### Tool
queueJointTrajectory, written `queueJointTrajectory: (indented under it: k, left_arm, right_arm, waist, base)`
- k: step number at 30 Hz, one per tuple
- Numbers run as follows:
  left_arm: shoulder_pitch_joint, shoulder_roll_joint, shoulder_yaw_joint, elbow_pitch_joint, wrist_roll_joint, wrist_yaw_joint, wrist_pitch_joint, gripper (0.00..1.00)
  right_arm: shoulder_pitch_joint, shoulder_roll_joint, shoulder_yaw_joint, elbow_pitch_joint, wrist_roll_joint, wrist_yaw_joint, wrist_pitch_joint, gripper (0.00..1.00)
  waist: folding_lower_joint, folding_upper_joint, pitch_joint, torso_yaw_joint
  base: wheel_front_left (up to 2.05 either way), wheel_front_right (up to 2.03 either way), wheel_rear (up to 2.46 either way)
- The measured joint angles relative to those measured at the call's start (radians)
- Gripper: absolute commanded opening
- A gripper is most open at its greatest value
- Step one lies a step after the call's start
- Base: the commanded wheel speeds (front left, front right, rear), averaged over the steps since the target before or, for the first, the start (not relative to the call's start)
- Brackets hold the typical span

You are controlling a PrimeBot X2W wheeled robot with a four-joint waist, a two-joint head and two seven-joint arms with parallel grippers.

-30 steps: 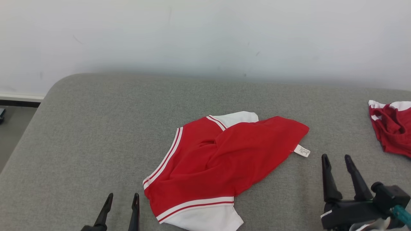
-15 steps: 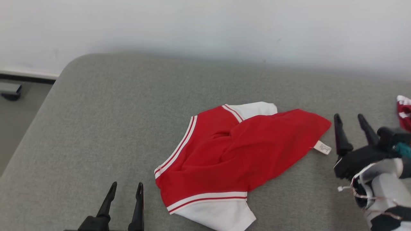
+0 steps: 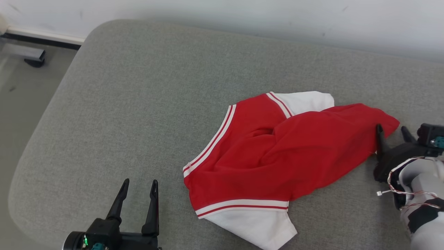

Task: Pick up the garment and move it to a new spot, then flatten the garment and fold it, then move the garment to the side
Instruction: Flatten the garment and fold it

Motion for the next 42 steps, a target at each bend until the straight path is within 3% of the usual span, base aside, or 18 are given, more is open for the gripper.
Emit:
queueJointTrajectory:
  k: [1,2,3,9,12,22,30,37,39,40,42]
  left_arm:
    - [-0.001,0.0,0.001,-0.001,0.0,0.0,0.0,1.0]
    - [-0.001,-0.001,0.003,-0.002,0.0,0.002,0.0,1.0]
    - [-0.001,-0.001,0.004,-0.002,0.0,0.005,0.0,1.0]
    - [-0.001,-0.002,0.013,-0.001,0.0,0.011,0.0,1.0]
    - [0.001,-0.004,0.016,0.002,-0.001,0.011,0.0,1.0]
    - [0.062,-0.003,0.059,0.004,-0.004,0.013,0.0,1.0]
    - [0.084,-0.004,0.059,-0.016,-0.003,0.015,0.0,1.0]
    - [0.083,-0.005,0.049,-0.018,-0.008,0.02,0.0,1.0]
    - [0.081,-0.005,0.046,-0.013,-0.008,0.02,0.0,1.0]
    - [0.079,-0.005,0.043,-0.01,-0.008,0.019,0.0,1.0]
    - [0.077,-0.005,0.042,-0.007,-0.008,0.016,0.0,1.0]
  right_arm:
    - [-0.005,0.006,0.003,0.018,0.0,0.0,0.001,1.0]
    - [-0.009,0.013,0.009,0.033,0.002,0.0,0.0,0.38]
    - [-0.014,0.017,0.015,0.043,0.002,0.0,-0.007,0.0]
    - [-0.034,0.024,0.033,0.063,0.045,0.0,-0.068,0.0]
    - [-0.008,0.031,0.043,0.012,0.096,0.0,-0.092,0.0]
    - [0.312,0.044,0.085,-0.407,0.196,0.0,-0.102,0.0]
    - [0.604,0.081,-0.071,-0.694,0.21,0.0,-0.022,0.0]
    - [0.77,0.193,-0.201,-0.887,0.181,0.0,0.091,0.0]
    - [0.78,0.207,-0.217,-0.903,0.157,0.0,0.113,0.8]
    - [0.781,0.207,-0.224,-0.909,0.141,0.0,0.117,1.0]
    - [0.783,0.204,-0.233,-0.924,0.106,0.0,0.114,1.0]
  waist:
    - [-0.0001,0.0,0.006,0.004]
    - [-0.0001,0.0,0.012,0.007]
    - [-0.0001,0.0,0.017,0.01]
    - [0.0,0.0,0.02,-0.005]
    - [-0.0001,0.0,0.005,-0.019]
    - [-0.0003,-0.0001,-0.061,-0.111]
    - [-0.0003,-0.0002,-0.106,-0.195]
    - [-0.0003,-0.0001,-0.101,-0.227]
    - [-0.0002,-0.0001,-0.098,-0.228]
    - [-0.0003,-0.0001,-0.098,-0.227]
    - [-0.0003,-0.0001,-0.102,-0.222]
  base:
    - [0.0,0.0,0.0]
    - [0.0,0.0,0.0]
    - [0.0,0.0,0.0]
    - [0.0,0.0,0.0]
    - [0.0,0.0,0.0]
    - [0.0,0.0,0.0]
    - [0.0,0.0,0.0]
    - [0.0,0.0,0.0]
    - [0.0,0.0,0.0]
    - [0.0,0.0,0.0]
    - [0.0,0.0,0.0]
